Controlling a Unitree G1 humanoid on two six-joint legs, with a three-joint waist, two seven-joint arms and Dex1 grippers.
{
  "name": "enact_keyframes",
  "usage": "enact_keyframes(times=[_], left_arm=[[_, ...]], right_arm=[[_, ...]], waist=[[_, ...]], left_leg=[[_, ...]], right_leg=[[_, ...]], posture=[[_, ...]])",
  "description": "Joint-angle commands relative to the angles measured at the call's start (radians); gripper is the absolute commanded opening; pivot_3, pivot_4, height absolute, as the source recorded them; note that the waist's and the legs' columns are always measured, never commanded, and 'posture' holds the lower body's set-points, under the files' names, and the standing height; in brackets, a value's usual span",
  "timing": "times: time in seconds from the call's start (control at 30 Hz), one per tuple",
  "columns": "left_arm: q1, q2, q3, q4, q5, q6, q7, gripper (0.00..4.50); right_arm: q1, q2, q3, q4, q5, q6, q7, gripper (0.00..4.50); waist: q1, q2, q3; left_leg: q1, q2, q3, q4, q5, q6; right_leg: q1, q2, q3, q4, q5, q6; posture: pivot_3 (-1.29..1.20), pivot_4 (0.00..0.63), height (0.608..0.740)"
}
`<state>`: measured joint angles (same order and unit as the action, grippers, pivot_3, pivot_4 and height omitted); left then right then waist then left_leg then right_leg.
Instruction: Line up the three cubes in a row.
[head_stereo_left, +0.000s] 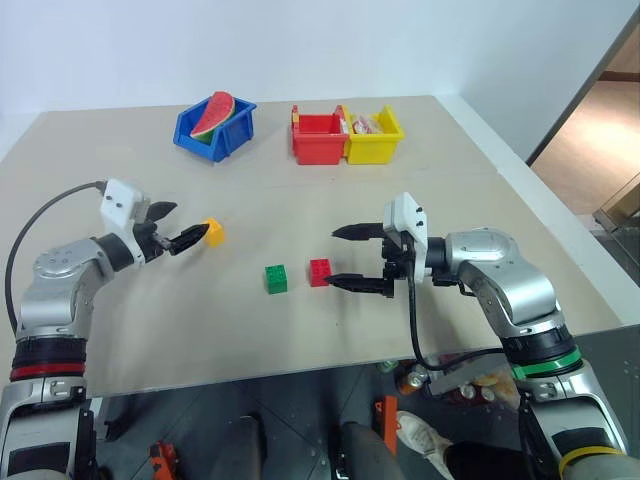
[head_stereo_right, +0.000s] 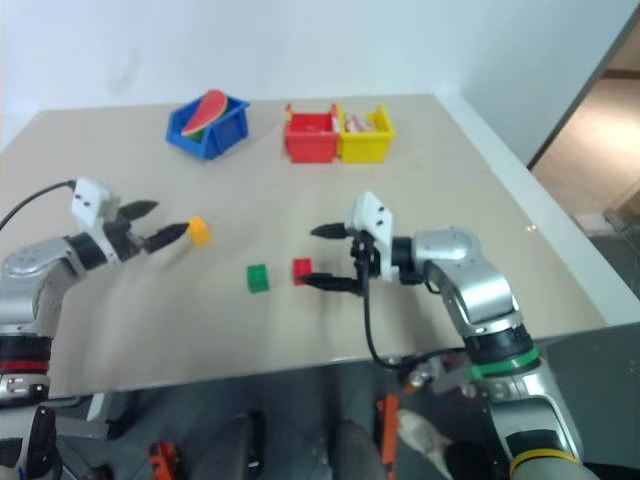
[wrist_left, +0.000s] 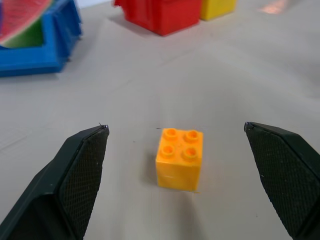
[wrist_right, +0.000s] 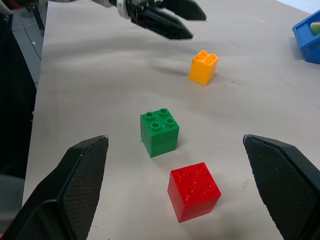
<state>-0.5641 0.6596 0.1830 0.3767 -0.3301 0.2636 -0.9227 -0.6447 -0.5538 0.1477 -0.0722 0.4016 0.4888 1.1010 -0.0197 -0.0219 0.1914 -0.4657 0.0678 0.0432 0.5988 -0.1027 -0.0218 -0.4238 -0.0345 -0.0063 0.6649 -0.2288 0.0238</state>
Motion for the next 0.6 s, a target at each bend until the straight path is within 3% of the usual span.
enact_keyframes(times=[0.03, 0.6], left_arm=[[-0.059, 0.035, -0.023, 0.077, 0.031, -0.067, -0.058, 4.49], [-0.203, -0.003, -0.089, 0.383, 0.124, -0.177, -0.095, 4.49]], right_arm=[[-0.052, 0.021, -0.079, -0.005, 0.059, 0.072, -0.065, 4.5], [-0.063, 0.048, -0.105, -0.005, 0.082, 0.082, -0.121, 4.5]], waist=[[0.0, 0.0, 0.0], [0.0, 0.0, 0.0]], left_leg=[[0.0, 0.0, 0.0, 0.0, 0.0, 0.0], [-0.001, 0.0, 0.0, 0.0, 0.0, 0.001]], right_leg=[[0.0, 0.0, 0.0, 0.0, 0.0, 0.0], [-0.001, 0.0, 0.0, 0.0, 0.0, 0.0]], posture=[[0.0, 0.15, 0.74], [0.0, 0.15, 0.74]])
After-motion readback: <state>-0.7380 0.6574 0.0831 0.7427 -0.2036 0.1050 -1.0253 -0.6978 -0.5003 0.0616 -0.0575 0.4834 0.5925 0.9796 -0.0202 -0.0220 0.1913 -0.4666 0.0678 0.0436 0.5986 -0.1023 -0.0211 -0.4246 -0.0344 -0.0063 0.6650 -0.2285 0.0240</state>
